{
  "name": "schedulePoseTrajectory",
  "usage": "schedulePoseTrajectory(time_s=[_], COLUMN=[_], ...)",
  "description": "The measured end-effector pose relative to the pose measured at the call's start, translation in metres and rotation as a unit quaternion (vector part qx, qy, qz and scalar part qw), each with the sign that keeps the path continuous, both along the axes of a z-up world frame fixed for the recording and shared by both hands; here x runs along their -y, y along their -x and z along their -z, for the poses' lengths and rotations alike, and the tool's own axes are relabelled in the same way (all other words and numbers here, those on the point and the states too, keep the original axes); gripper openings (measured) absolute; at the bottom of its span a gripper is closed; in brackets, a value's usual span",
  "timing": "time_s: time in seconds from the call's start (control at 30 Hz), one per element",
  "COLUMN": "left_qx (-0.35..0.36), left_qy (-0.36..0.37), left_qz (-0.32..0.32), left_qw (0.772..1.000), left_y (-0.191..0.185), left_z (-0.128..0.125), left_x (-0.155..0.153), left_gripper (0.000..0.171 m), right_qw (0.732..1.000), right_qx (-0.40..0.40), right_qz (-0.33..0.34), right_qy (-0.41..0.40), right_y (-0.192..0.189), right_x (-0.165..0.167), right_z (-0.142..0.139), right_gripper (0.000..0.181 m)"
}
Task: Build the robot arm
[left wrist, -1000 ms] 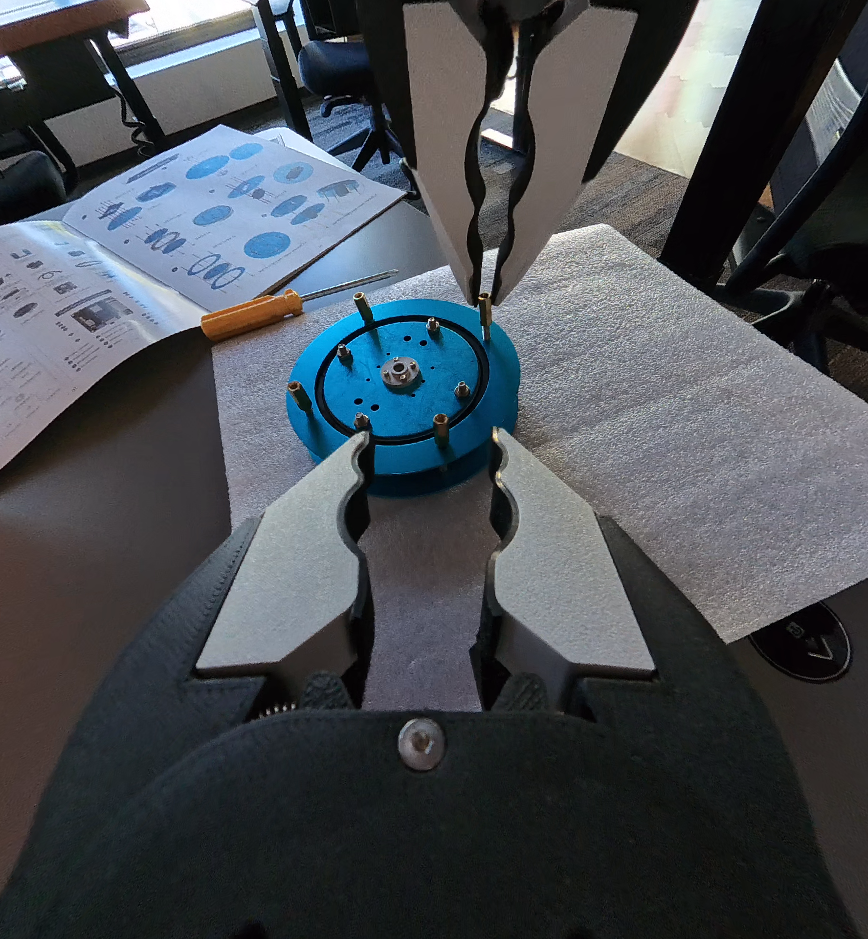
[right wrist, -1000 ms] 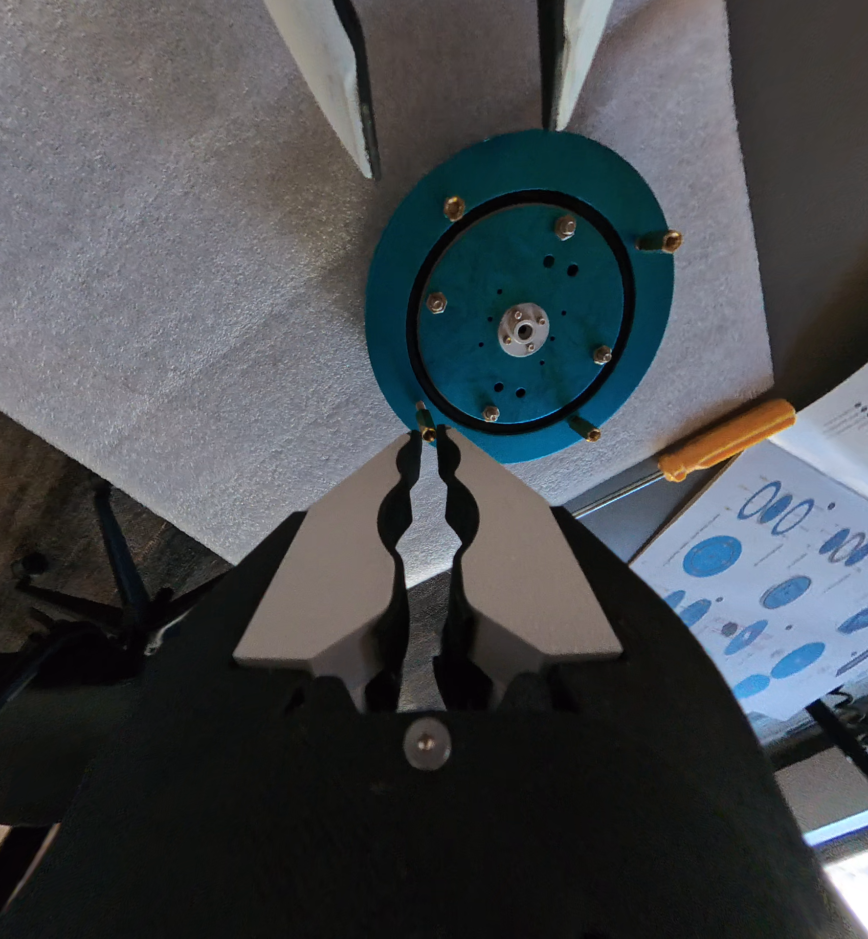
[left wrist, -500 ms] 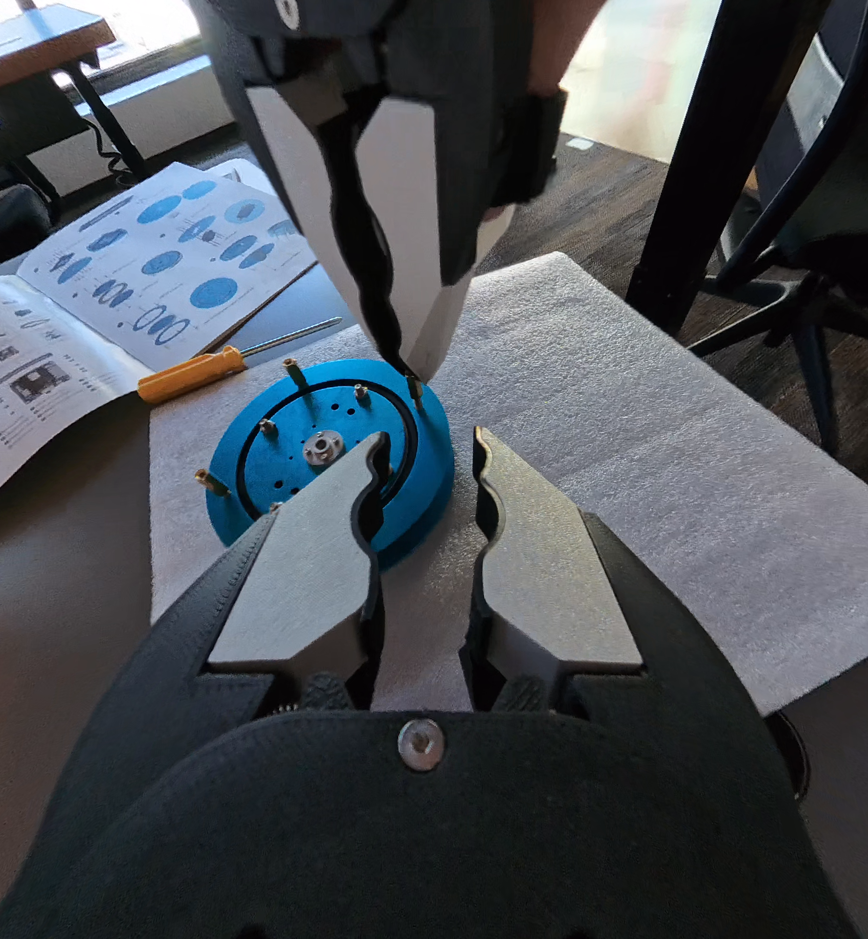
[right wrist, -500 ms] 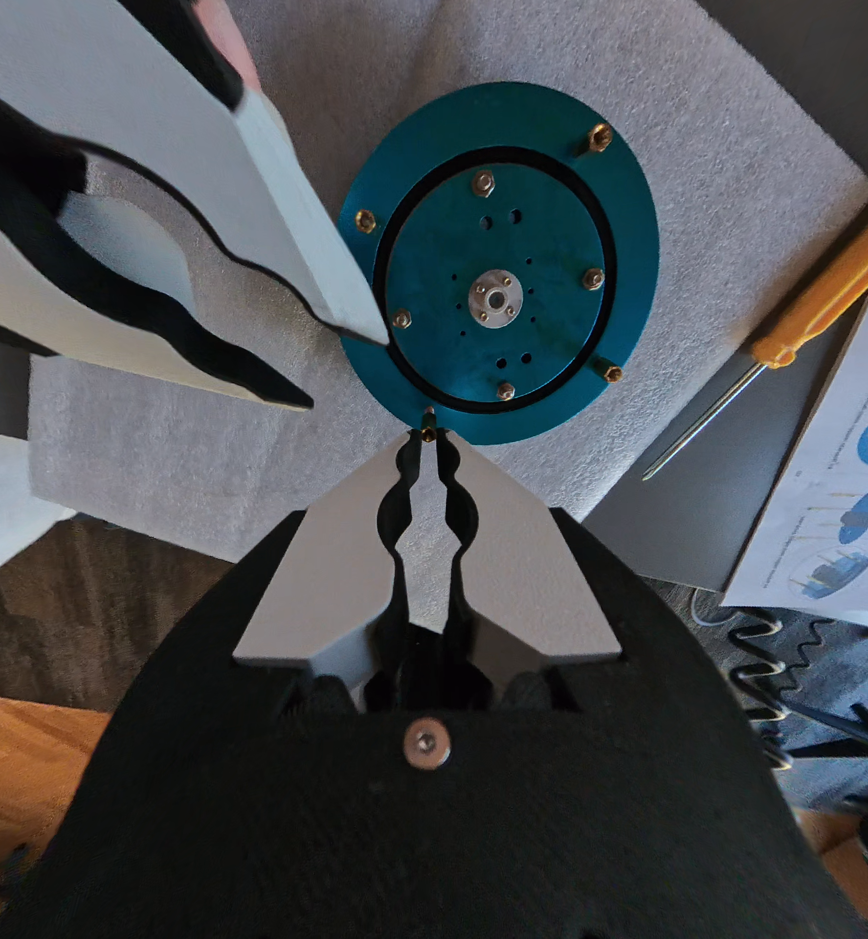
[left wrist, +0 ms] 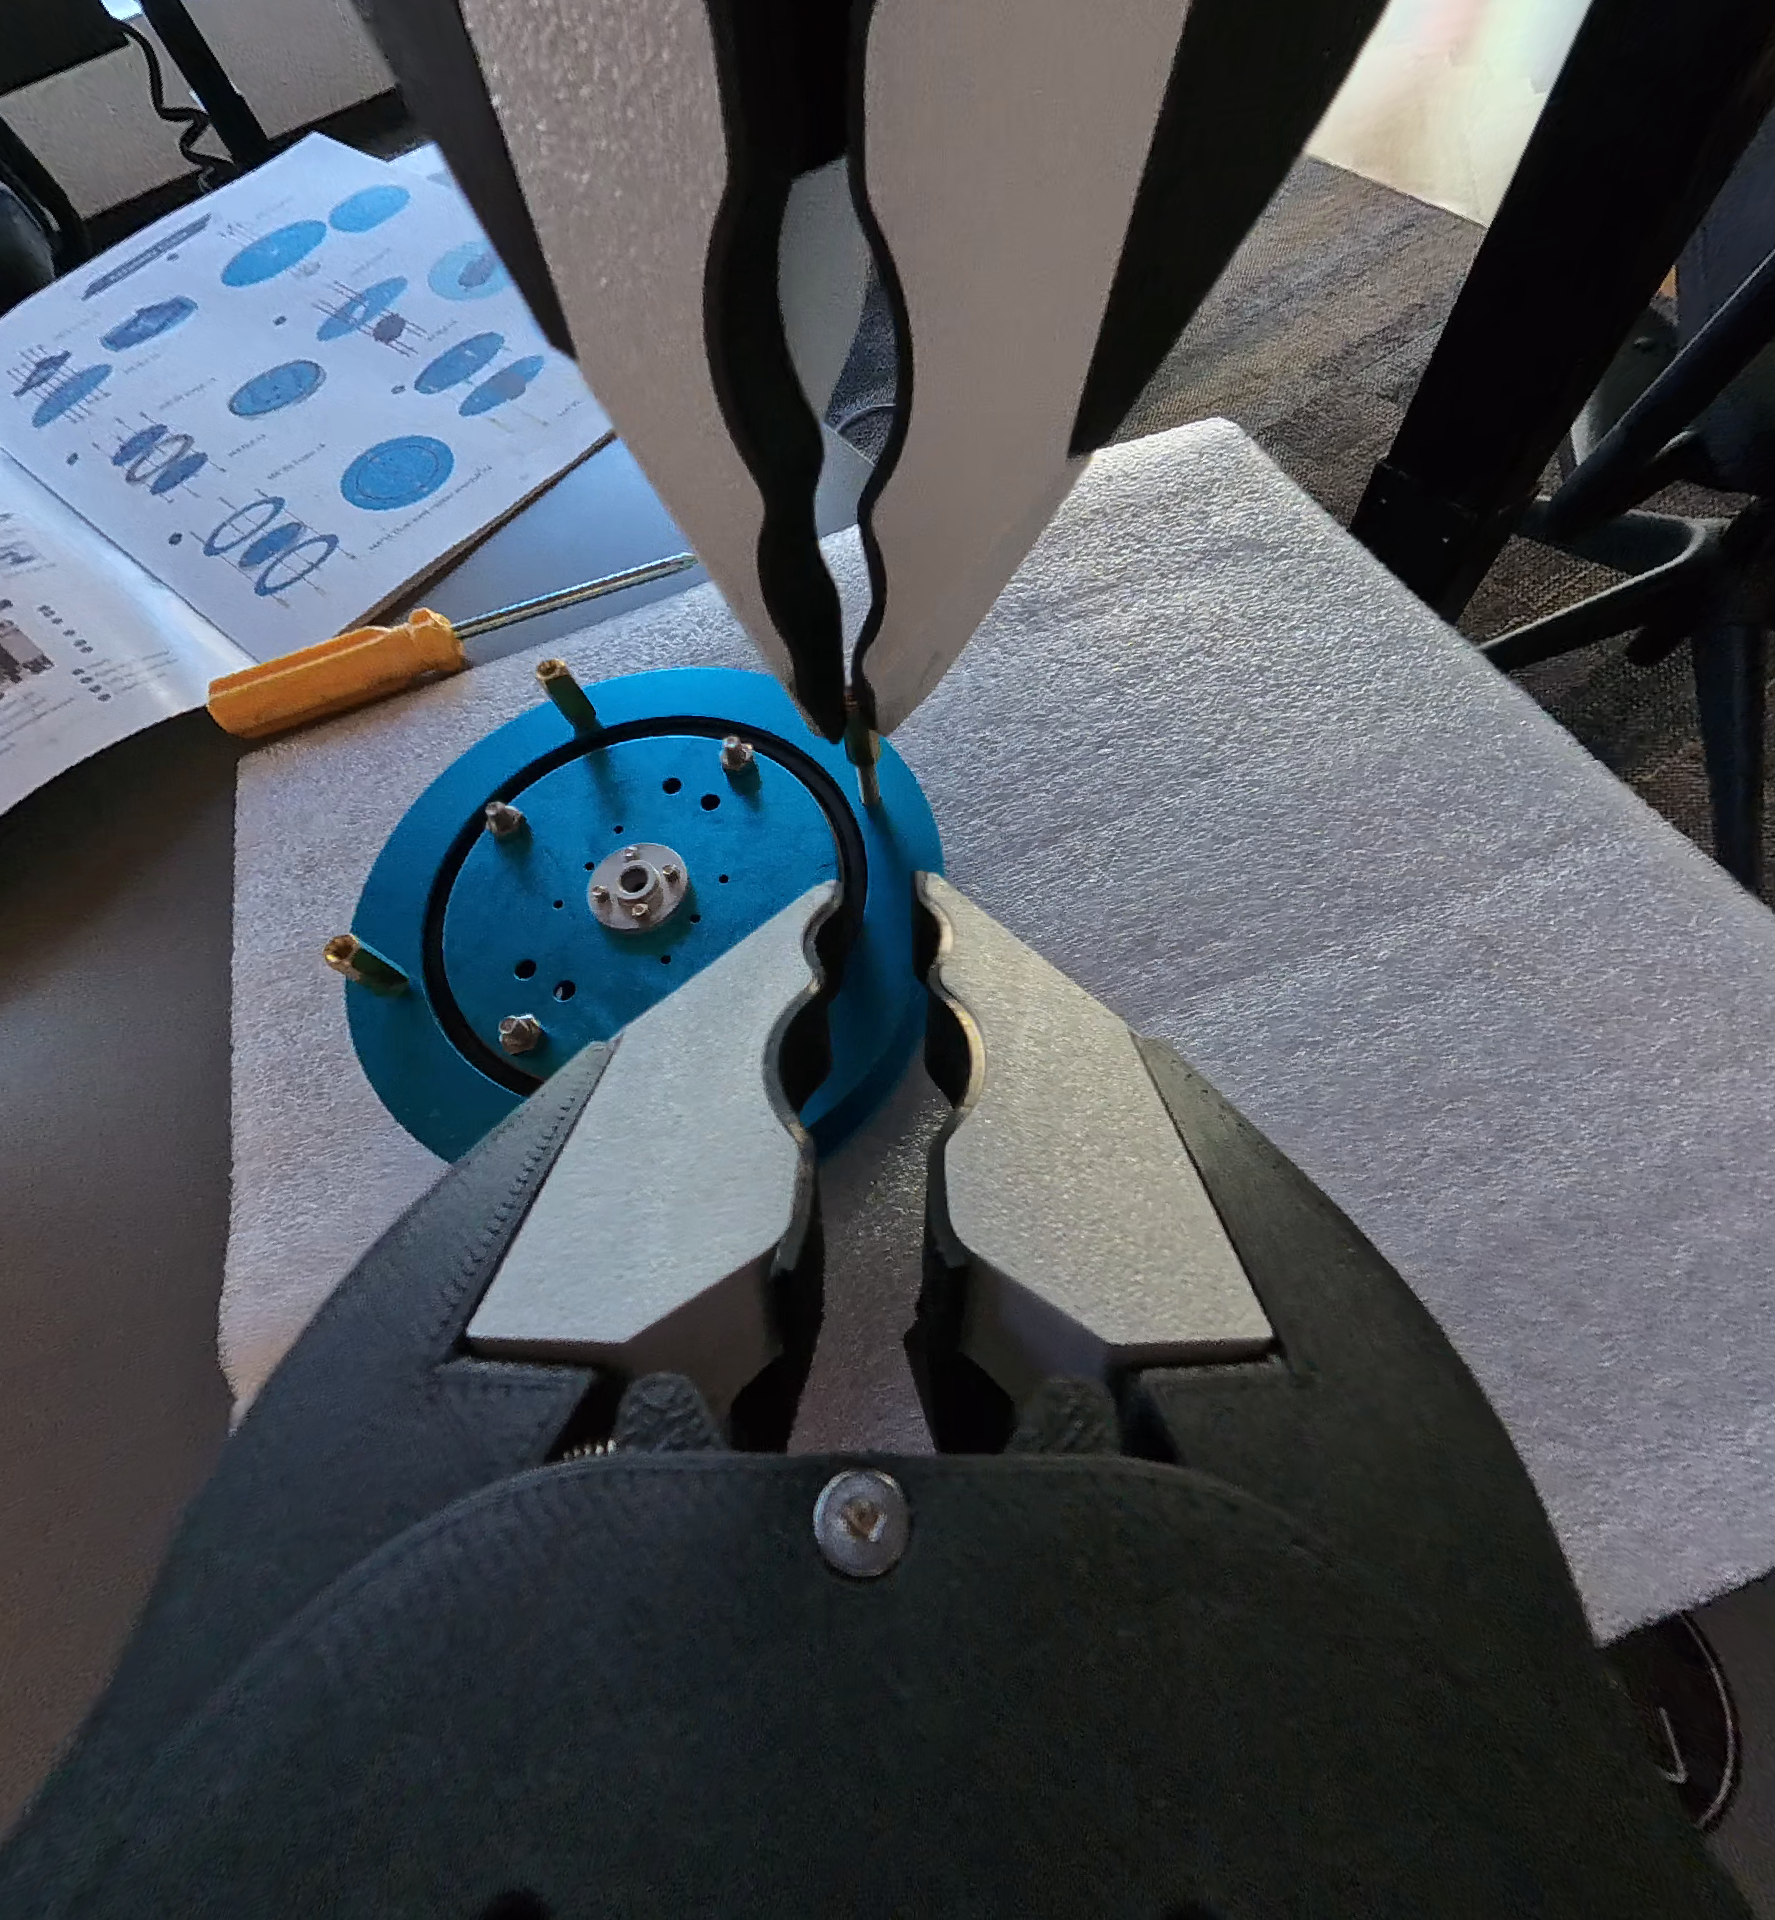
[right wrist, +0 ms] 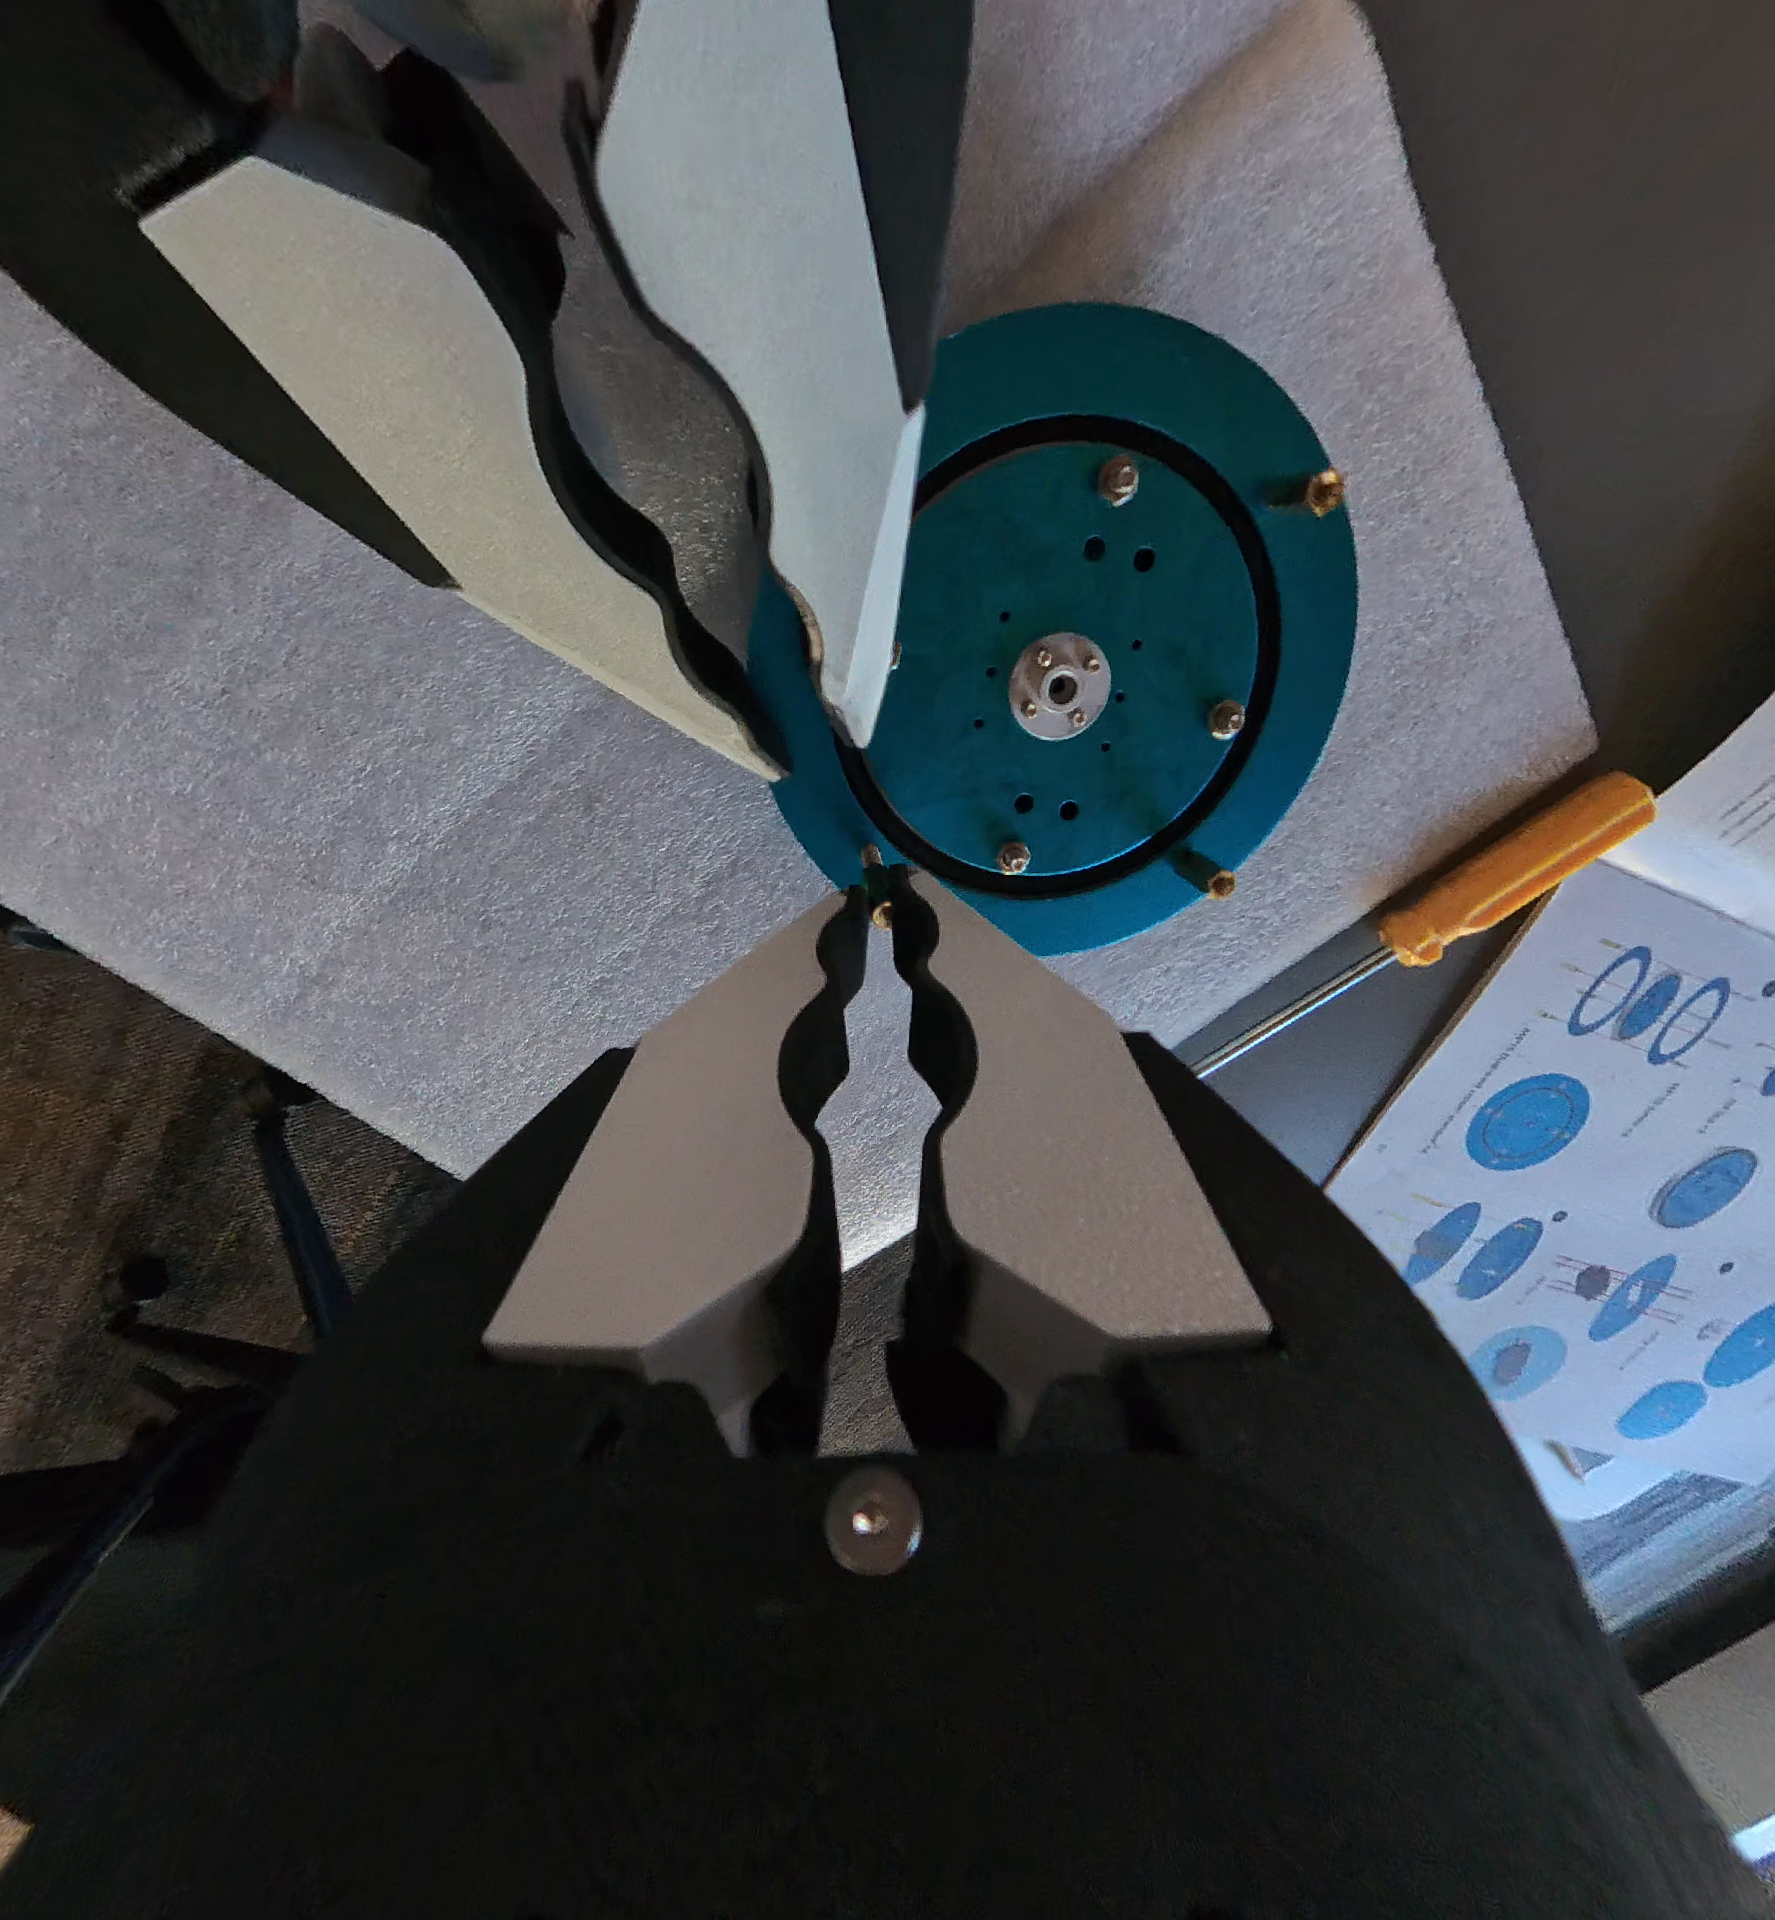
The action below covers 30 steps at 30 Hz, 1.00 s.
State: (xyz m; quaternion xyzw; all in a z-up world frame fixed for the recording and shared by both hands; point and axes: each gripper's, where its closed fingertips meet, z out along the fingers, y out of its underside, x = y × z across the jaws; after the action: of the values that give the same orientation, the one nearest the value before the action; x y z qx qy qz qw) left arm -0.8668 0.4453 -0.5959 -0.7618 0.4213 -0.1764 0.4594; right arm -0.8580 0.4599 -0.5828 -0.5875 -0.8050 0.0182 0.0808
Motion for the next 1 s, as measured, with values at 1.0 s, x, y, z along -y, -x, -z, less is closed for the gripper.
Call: schedulePoseTrajectory(time_s=[1.0], left_qx=[0.036], left_qy=[0.052], left_qz=[0.014], left_qw=[0.998], left_y=[0.0], left_z=[0.0], left_x=[0.002], left_gripper=[0.009], right_qw=[0.993], right_qx=[-0.075], right_qz=[0.088], right_qy=[0.021], right_y=[0.0], right_x=[-0.003], right_z=[-0.002], right_gripper=[0.006])
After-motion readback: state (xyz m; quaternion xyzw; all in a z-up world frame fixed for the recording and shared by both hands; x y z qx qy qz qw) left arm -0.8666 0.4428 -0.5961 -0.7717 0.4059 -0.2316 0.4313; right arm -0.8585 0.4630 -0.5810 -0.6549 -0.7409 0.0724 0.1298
